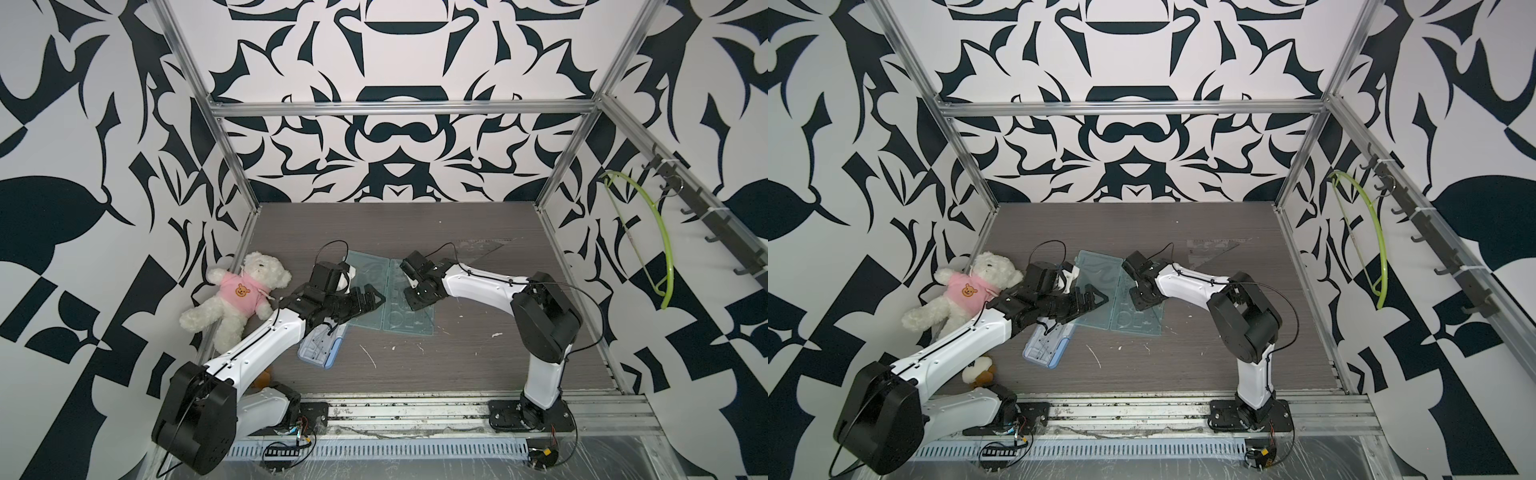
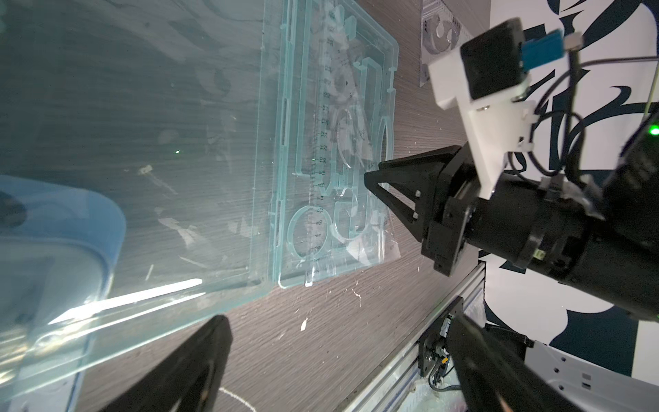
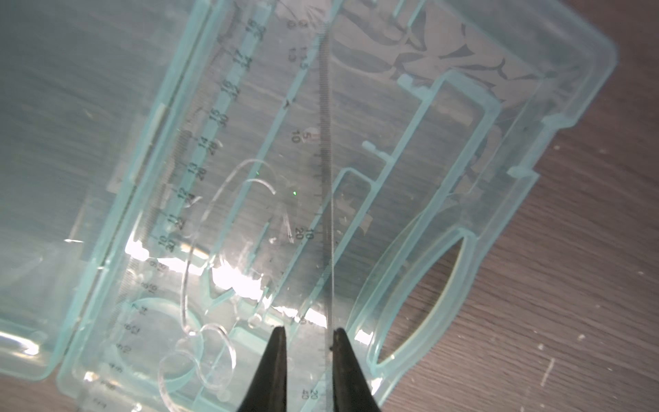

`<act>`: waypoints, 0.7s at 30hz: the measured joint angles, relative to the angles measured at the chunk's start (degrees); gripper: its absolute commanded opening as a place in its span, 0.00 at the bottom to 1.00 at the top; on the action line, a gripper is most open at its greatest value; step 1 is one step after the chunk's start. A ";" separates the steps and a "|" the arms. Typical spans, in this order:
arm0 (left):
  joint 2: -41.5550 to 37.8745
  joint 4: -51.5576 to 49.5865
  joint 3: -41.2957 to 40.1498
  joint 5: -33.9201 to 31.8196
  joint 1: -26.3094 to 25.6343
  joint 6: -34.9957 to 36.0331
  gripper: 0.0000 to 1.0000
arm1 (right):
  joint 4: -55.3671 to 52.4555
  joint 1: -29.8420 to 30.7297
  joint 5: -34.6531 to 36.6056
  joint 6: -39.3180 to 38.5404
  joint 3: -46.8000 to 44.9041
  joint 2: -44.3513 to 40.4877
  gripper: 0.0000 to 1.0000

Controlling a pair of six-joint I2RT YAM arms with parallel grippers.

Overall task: Open the ruler set and take out the ruler
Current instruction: Pick up the ruler from the ruler set box.

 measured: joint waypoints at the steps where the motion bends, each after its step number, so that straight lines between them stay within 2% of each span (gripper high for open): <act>1: 0.00 0.00 0.00 -0.04 0.00 -0.02 0.99 | -0.02 0.00 0.00 0.00 0.24 -0.31 0.18; 14: -1.88 -0.02 0.46 -2.93 -0.02 0.02 0.99 | -0.90 -1.55 0.87 1.40 0.63 -3.10 0.17; 21: -0.85 -0.02 5.95 -5.75 -1.40 0.74 0.99 | -1.97 -9.29 2.08 4.57 -2.05 -7.82 0.17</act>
